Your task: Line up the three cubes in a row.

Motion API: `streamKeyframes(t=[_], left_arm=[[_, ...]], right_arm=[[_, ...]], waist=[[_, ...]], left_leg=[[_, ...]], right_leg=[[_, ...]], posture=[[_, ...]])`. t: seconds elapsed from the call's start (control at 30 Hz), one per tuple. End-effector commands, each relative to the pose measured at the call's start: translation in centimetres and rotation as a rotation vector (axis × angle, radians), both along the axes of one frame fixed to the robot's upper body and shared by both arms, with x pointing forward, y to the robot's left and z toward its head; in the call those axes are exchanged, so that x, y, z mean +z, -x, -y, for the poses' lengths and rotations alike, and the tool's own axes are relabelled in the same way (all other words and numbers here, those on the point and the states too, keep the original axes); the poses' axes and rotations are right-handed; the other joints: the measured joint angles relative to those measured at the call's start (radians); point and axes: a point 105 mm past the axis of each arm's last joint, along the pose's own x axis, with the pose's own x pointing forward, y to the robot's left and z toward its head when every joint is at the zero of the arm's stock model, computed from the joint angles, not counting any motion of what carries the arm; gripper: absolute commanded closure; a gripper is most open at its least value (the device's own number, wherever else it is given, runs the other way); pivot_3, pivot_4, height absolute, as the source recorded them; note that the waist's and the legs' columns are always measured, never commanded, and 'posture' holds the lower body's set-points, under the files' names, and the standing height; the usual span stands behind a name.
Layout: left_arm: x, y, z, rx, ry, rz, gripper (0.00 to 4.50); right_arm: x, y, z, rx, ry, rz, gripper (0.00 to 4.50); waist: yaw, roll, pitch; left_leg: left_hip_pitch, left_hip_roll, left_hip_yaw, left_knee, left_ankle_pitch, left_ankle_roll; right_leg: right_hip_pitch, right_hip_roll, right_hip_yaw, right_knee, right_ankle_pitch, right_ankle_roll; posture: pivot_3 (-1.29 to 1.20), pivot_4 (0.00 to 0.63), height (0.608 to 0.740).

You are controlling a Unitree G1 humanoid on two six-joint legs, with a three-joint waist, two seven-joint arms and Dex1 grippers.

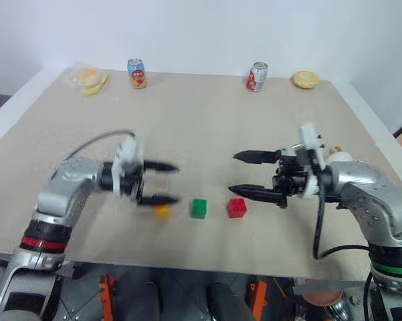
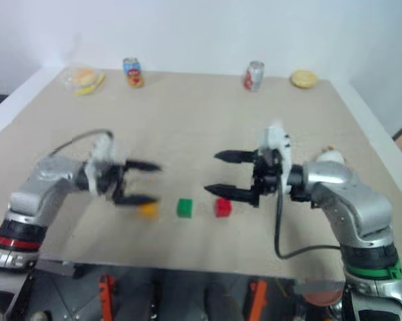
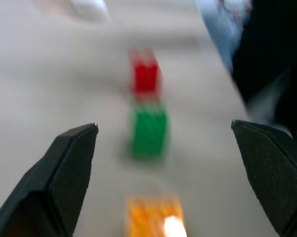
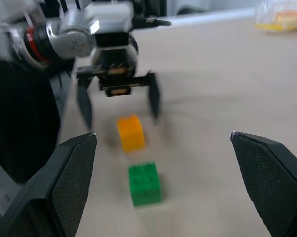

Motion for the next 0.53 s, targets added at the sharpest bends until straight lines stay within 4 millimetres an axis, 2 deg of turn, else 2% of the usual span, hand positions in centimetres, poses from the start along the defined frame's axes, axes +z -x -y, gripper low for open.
streamKeyframes(t=[0.03,0.13,0.23,0.37,0.53], left_arm=[[3.2,-2.7,-1.3,0.280,0.158,0.042,0.02],[1.7,-6.7,-5.1,0.766,0.200,0.074,0.02],[-1.0,-7.7,-7.7,1.078,0.196,0.101,0.02],[-4.8,-7.4,-9.2,1.288,0.132,0.097,0.02],[-6.3,-7.7,-10.4,1.375,0.129,0.080,0.02]], right_arm=[[1.0,-1.3,1.1,-0.172,-0.088,0.052,0.00],[-0.7,-5.3,3.9,-0.575,-0.215,0.039,0.00],[-3.2,-7.0,7.2,-0.916,-0.312,0.043,0.00],[-7.1,-6.6,8.6,-1.166,-0.303,0.091,0.00],[-9.5,-6.3,9.0,-1.316,-0.272,0.136,0.00]], waist=[[-0.002,0.000,0.000],[-0.008,0.000,-0.001],[-0.007,0.000,-0.001],[-0.002,0.000,-0.001],[-0.001,-0.001,-0.001]], left_leg=[[0.000,0.000,0.000,0.000,0.000,0.000],[0.007,0.000,0.001,-0.001,0.000,0.000],[0.010,0.000,0.001,-0.003,0.000,0.000],[0.003,-0.001,0.001,-0.003,0.000,-0.001],[0.001,-0.002,0.002,-0.003,0.000,-0.002]], right_leg=[[0.001,0.000,0.000,0.000,0.000,0.001],[0.005,0.000,0.002,0.000,0.003,0.005],[0.006,0.001,0.003,0.000,0.004,0.004],[0.001,0.001,0.004,0.000,0.004,0.005],[-0.001,-0.001,0.005,-0.001,0.005,0.006]], posture=[[0.00,0.150,0.733],[0.00,0.150,0.733],[0.00,0.150,0.733],[0.00,0.150,0.733],[0.00,0.150,0.733]])
